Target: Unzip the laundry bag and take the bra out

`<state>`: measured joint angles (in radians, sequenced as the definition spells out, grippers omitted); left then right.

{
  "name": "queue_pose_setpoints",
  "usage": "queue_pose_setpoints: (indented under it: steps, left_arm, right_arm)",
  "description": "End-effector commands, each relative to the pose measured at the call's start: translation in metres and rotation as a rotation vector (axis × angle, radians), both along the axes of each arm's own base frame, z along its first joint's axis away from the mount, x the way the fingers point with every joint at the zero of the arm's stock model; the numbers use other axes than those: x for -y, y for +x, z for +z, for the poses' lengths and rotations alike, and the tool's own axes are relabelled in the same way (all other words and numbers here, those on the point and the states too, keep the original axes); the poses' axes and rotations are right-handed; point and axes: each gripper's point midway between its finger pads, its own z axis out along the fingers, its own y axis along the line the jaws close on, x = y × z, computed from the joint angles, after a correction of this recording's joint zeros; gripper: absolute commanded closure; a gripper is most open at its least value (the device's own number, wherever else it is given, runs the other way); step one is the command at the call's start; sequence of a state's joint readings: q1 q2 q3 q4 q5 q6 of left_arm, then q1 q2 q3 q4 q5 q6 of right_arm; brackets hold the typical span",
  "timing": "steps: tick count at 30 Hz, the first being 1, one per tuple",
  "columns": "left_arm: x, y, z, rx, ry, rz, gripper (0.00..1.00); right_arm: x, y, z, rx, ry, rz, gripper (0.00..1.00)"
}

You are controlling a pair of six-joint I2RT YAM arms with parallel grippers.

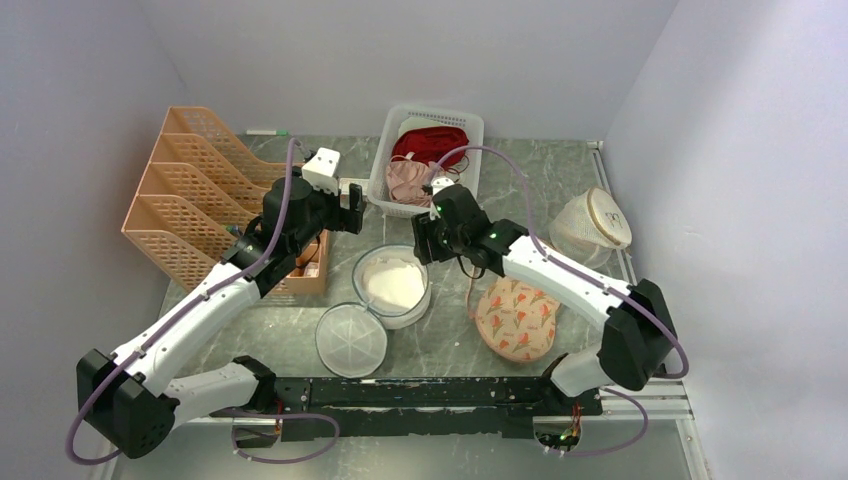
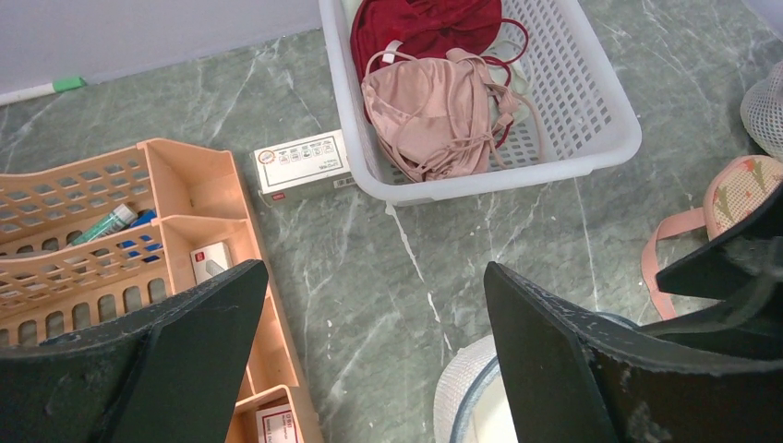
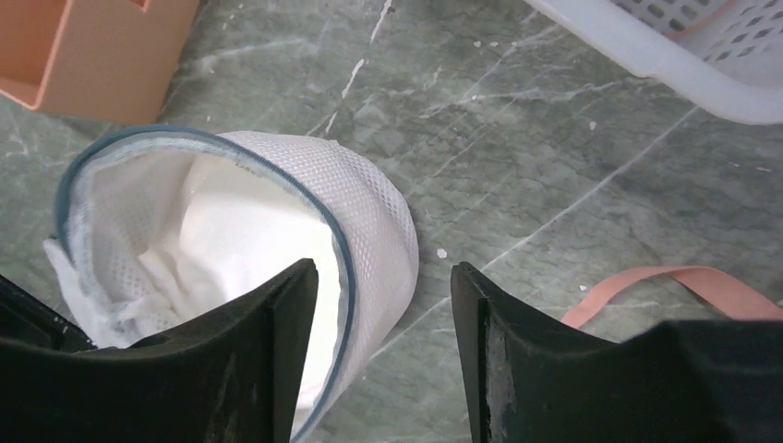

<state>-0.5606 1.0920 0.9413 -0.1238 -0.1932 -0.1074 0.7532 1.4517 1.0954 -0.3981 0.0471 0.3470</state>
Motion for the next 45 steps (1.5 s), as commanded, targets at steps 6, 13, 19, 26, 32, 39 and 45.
queue_pose_setpoints:
  steps: [6, 13, 19, 26, 32, 39, 45]
  left_arm:
    - [-0.005, 0.001, 0.02, 0.057, -0.015, 0.014, 0.01]
    - [-0.006, 0.0, 0.02, 0.055, -0.018, 0.014, 0.01]
    - [-0.006, 0.0, 0.019, 0.052, -0.015, 0.019, 0.01]
    - [-0.004, 0.001, 0.015, 0.038, -0.016, 0.01, 0.01]
    - [-0.004, 0.001, 0.015, 0.039, -0.013, 0.013, 0.01]
    - [-0.004, 0.002, 0.015, 0.038, -0.013, 0.013, 0.01]
    - [-0.003, 0.002, 0.013, 0.032, -0.01, 0.01, 0.01]
  right_arm:
    - [-0.045, -0.054, 0.039, 0.021, 0.03, 0.113, 0.44]
    - [-0.054, -0.062, 0.002, -0.048, 0.002, 0.12, 0.52]
    - [-0.043, -0.051, -0.022, -0.061, -0.098, 0.049, 0.5]
    - [-0.035, -0.038, -0.032, -0.048, -0.132, -0.033, 0.47]
    - [-0.029, -0.037, -0.045, -0.075, -0.16, -0.072, 0.43]
    - [-0.02, -0.037, -0.06, -0.092, -0.194, -0.11, 0.36]
    - [-0.023, -0.035, -0.071, -0.094, -0.181, -0.103, 0.36]
